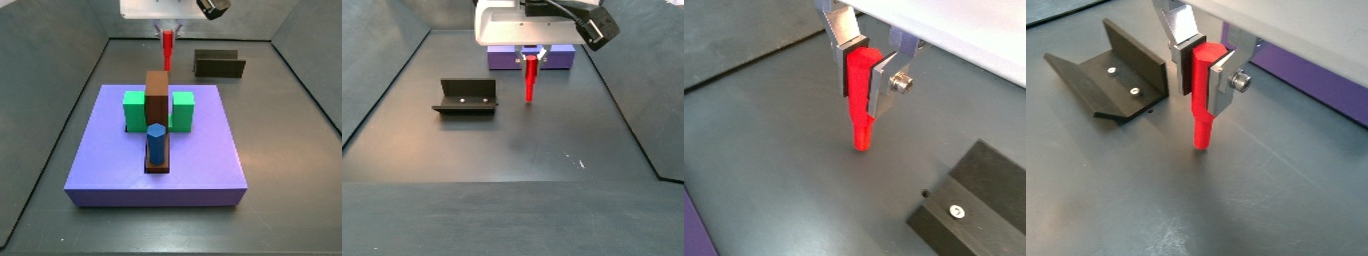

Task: Pick up the red object. Move up. Move to above the board. Insert the red object.
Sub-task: Move up, then move to above the board.

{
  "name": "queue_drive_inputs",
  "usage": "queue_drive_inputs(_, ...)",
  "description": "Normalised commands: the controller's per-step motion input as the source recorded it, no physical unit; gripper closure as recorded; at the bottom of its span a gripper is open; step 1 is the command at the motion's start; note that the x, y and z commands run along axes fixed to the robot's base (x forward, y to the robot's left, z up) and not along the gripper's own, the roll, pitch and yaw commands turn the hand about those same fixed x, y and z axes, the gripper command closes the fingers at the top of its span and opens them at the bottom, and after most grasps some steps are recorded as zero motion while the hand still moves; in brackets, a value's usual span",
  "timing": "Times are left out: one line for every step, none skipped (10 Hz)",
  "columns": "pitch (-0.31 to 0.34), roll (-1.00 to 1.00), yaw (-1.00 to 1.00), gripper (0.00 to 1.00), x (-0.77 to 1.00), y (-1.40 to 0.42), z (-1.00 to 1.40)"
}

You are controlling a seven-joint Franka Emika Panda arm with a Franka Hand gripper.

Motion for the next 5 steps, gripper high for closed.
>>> queue_drive_inputs(0.062, -0.02, -0.03, 1.0, -0.05, -0.06, 0.85)
queue_drive_inputs(0.092, -0.01, -0.04, 1.0, -0.1, -0.04, 0.66)
queue_drive_inputs(0.039, 0.03, -0.02, 1.0, -0.03, -0.01, 0.26)
queue_drive_inputs(0.0, 0.0, 0.0, 1.0, 0.0, 0.0, 1.4)
queue_drive_inputs(0.025, 0.0, 0.0, 1.0, -0.02, 0.0, 1.4)
